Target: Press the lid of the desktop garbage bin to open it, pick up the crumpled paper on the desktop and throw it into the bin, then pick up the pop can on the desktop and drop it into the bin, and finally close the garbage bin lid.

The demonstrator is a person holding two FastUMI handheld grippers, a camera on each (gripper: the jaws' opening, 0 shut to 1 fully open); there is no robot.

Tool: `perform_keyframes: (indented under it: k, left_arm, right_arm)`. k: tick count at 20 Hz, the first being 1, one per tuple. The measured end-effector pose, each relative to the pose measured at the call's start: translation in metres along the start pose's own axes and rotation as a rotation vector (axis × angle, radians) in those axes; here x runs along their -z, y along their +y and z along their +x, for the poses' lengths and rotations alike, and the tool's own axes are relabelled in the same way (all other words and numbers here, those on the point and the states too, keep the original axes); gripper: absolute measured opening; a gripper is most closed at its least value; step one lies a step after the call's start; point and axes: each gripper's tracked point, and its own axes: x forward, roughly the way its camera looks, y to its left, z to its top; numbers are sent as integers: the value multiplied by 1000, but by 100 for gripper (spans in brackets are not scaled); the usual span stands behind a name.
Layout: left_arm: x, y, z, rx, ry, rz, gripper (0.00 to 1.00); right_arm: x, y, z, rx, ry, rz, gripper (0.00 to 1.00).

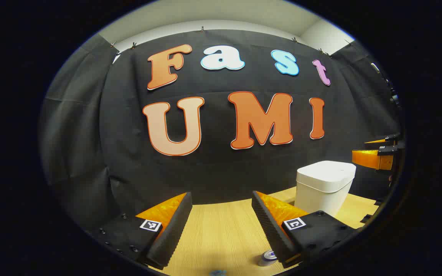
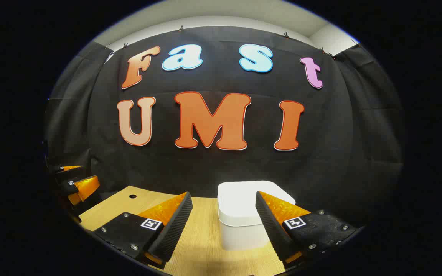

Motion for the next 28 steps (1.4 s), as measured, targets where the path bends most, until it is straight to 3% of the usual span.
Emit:
perform_keyframes:
  k: [13, 28]
  left_arm:
    - [7, 8, -4, 20, 18, 24, 100]
    - [16, 32, -5, 64, 24, -10, 100]
  right_arm:
    - [0, -2, -1, 43, 21, 1, 100]
    - [-18, -17, 5, 151, 56, -66, 99]
